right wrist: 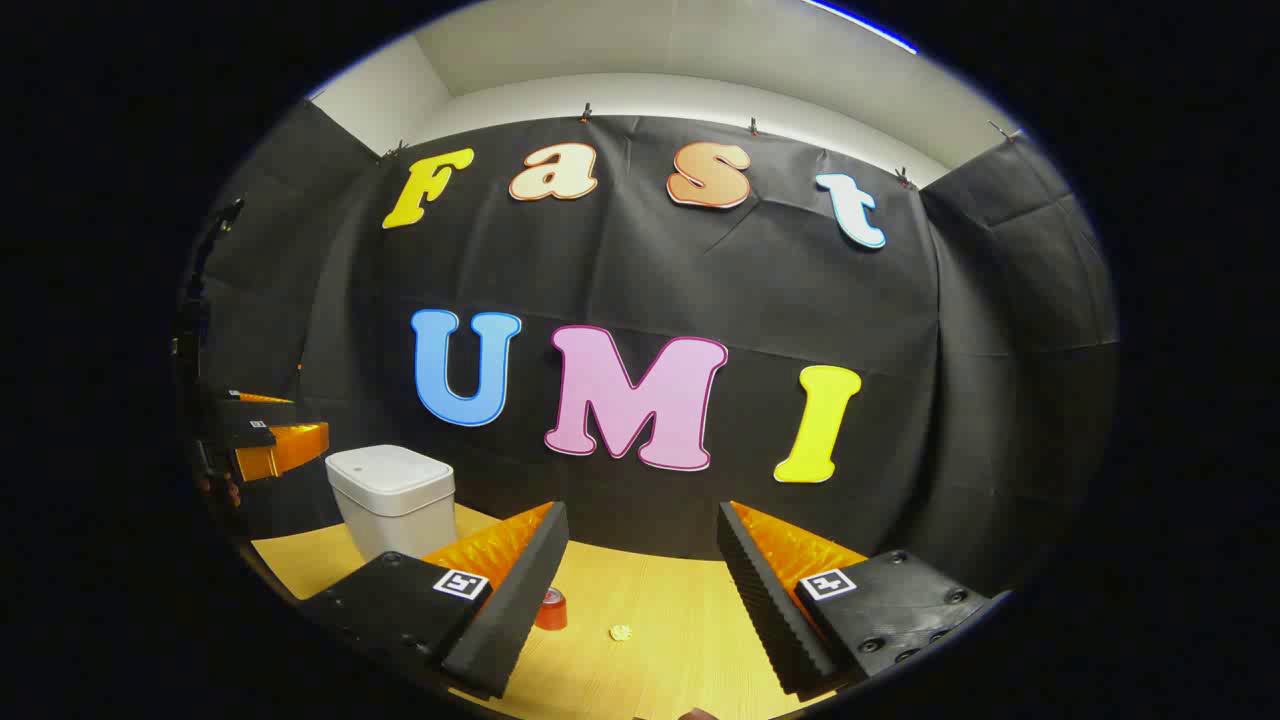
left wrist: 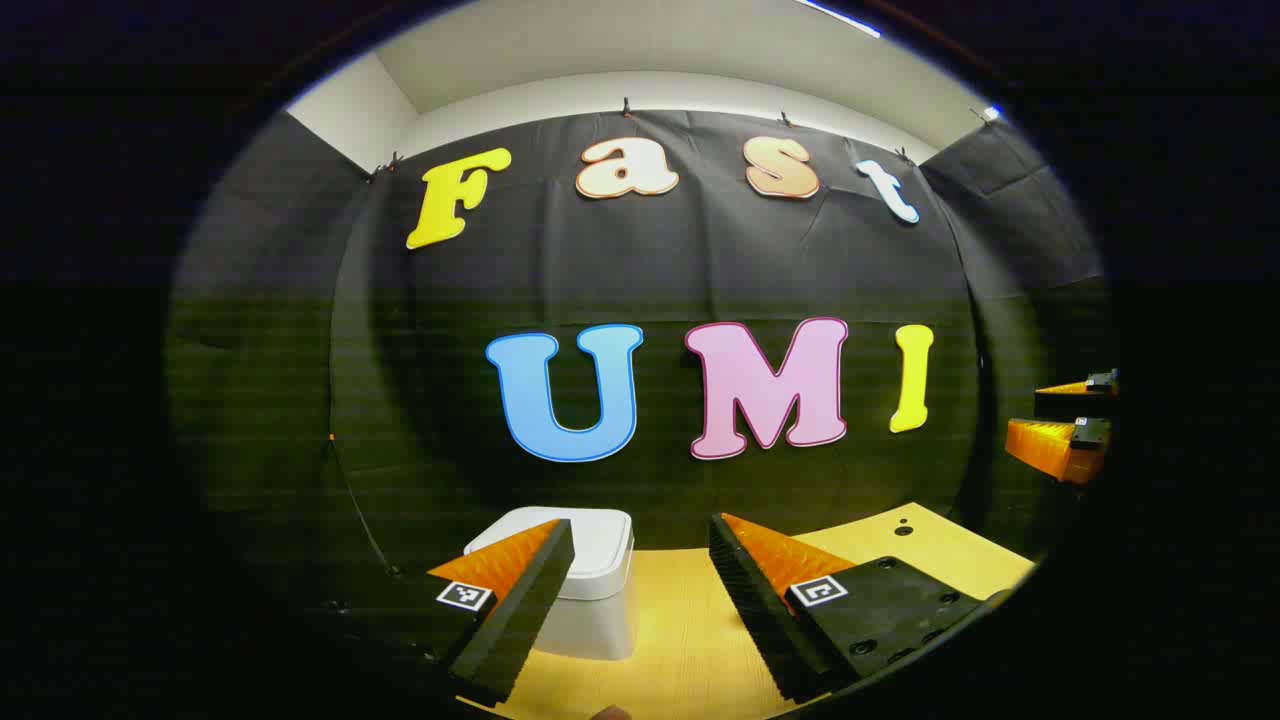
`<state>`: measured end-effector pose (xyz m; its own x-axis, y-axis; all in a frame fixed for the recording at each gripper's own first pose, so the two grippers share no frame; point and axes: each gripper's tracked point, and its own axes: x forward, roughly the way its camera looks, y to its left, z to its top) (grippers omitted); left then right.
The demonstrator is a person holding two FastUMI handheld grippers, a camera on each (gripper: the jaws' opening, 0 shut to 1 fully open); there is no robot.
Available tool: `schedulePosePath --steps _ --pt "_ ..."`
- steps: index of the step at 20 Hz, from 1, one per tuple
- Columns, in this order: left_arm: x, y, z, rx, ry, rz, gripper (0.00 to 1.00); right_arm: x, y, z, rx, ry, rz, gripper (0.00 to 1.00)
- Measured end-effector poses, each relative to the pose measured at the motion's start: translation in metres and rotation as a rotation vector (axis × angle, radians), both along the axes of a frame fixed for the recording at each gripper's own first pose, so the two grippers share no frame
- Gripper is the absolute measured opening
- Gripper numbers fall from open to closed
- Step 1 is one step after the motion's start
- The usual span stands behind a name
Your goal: Press the lid of the desktop garbage bin to open it, pick up the crumpled paper on the desktop and throw it into the bin, then pick up the pop can on the desktop and drop it into the bin, and finally close the garbage bin lid.
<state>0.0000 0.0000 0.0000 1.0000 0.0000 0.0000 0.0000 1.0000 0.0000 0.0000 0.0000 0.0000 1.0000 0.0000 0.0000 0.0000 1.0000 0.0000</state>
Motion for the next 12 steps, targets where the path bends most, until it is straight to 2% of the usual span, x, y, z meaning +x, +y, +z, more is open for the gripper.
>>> schedulePosePath --steps 3,4,5,12 --pt "0.0 0.001 0.004 0.002 -0.006 0.008 0.92 0.003 -0.002 0.006 0.0 -0.012 0.003 0.96" --pt "0.0 0.001 0.006 0.003 -0.008 0.01 0.92 0.003 -0.003 0.009 0.001 -0.018 0.003 0.93" --pt "-0.001 0.002 0.006 0.005 -0.008 0.012 0.92 0.003 -0.004 0.01 -0.001 -0.021 0.004 0.96" --pt "-0.006 0.001 0.008 0.013 -0.004 0.014 0.92 0.006 -0.006 0.018 -0.008 -0.032 0.012 0.96"
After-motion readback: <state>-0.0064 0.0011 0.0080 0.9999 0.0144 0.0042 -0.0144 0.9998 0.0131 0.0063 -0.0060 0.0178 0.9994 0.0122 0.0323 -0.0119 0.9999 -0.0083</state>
